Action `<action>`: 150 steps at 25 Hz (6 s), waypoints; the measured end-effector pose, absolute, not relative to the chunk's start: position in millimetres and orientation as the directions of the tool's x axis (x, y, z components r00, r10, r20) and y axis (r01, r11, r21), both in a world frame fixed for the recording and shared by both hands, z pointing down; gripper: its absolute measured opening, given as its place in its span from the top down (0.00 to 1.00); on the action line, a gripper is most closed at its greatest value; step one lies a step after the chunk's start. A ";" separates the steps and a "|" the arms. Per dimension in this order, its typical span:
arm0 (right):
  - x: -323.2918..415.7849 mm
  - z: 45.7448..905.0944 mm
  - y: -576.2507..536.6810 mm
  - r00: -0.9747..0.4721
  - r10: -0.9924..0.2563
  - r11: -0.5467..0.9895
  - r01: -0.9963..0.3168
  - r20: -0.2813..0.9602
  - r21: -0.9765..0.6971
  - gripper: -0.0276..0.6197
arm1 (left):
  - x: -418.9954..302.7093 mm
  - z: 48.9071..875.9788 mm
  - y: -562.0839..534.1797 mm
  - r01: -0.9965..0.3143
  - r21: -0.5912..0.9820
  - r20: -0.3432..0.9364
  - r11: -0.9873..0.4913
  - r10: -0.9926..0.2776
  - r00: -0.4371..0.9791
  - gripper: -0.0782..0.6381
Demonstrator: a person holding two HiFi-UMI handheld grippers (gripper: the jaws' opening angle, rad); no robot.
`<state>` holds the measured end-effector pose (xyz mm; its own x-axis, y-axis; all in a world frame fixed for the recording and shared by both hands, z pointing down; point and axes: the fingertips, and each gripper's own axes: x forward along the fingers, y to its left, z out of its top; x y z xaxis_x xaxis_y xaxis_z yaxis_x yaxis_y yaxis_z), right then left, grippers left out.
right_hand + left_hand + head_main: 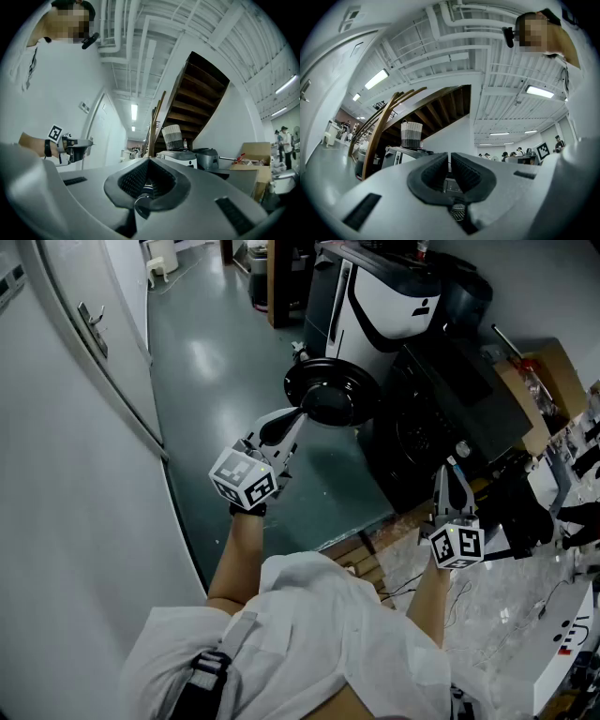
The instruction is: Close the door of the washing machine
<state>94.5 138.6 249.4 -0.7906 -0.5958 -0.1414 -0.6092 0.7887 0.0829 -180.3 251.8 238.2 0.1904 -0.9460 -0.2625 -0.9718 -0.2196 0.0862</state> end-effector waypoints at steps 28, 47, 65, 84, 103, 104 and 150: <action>108.6 253.7 127.6 -0.760 -0.624 0.771 -0.636 -0.180 0.011 0.91 | -174.8 246.8 235.8 -0.964 0.102 -0.243 -0.246 -0.946 0.216 0.85; 112.9 281.0 37.3 -0.775 -0.624 0.771 -0.632 -0.099 0.078 0.91 | -152.5 276.7 139.3 -0.953 0.111 -0.164 -0.282 -0.951 0.262 0.85; 114.2 290.4 -59.0 -0.817 -0.567 0.821 -0.571 -0.105 0.012 0.91 | -134.0 262.9 66.6 -0.969 0.053 -0.142 -0.240 -0.963 0.231 0.85; -1.0 344.7 -125.6 -0.841 -0.540 0.841 -0.541 0.035 -0.005 0.91 | -242.4 337.5 -11.8 -0.954 0.065 0.057 -0.292 -0.954 0.295 0.67; -119.2 426.5 -212.7 -0.842 -0.514 0.844 -0.530 0.162 -0.076 0.91 | -345.9 456.1 -168.0 -0.886 0.043 0.344 -0.462 -0.826 0.447 0.66; -123.1 429.4 -216.5 -0.841 -0.514 0.843 -0.532 0.166 -0.083 0.91 | -349.8 462.7 -173.7 -0.883 0.046 0.356 -0.467 -0.818 0.451 0.66; -200.8 524.3 -302.6 -0.801 -0.547 0.780 -0.593 0.243 -0.202 0.91 | -393.3 666.6 -305.6 -0.534 0.004 0.877 -0.845 -0.253 0.408 0.60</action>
